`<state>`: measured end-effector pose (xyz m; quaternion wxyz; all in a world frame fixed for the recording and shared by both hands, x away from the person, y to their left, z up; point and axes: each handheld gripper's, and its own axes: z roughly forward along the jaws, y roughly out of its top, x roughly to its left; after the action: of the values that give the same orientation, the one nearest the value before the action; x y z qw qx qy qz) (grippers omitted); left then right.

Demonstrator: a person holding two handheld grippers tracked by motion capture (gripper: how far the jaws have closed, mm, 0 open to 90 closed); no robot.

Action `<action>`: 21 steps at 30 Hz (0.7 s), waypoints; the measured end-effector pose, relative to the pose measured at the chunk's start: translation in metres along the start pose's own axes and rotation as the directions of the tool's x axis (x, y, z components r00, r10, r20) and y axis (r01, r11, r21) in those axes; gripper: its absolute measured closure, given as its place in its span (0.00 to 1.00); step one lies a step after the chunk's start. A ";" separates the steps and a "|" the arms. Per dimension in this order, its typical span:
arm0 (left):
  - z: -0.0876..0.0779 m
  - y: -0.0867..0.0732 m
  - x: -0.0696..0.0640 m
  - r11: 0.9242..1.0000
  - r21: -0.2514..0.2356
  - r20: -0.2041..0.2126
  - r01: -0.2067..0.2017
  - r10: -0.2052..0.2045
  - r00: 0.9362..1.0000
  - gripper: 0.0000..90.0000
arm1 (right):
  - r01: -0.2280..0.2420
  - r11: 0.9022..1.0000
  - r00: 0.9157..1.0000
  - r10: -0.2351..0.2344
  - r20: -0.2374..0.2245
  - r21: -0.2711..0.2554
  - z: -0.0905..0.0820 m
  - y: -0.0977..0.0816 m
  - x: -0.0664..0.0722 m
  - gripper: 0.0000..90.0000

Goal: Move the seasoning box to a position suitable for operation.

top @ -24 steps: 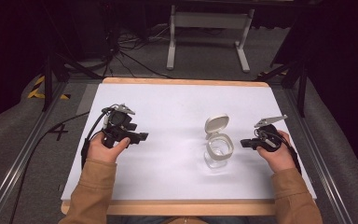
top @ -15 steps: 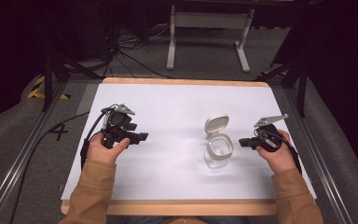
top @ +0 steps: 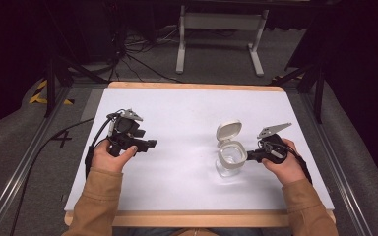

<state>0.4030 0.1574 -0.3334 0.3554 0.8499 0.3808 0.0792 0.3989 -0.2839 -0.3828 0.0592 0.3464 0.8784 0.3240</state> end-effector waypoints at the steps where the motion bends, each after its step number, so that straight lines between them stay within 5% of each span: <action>1: 0.000 0.000 0.000 1.000 -0.001 -0.001 0.003 -0.003 1.000 0.45 | 0.000 1.000 1.000 0.000 0.012 0.007 0.001 0.000 0.001 1.00; 21: 0.001 0.000 0.000 1.000 0.003 0.000 0.006 -0.006 1.000 0.45 | 0.026 0.998 1.000 -0.026 -0.011 0.056 0.004 -0.001 0.005 1.00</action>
<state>0.4031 0.1565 -0.3338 0.3544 0.8493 0.3834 0.0778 0.3956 -0.2789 -0.3853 0.0491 0.3347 0.8918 0.3003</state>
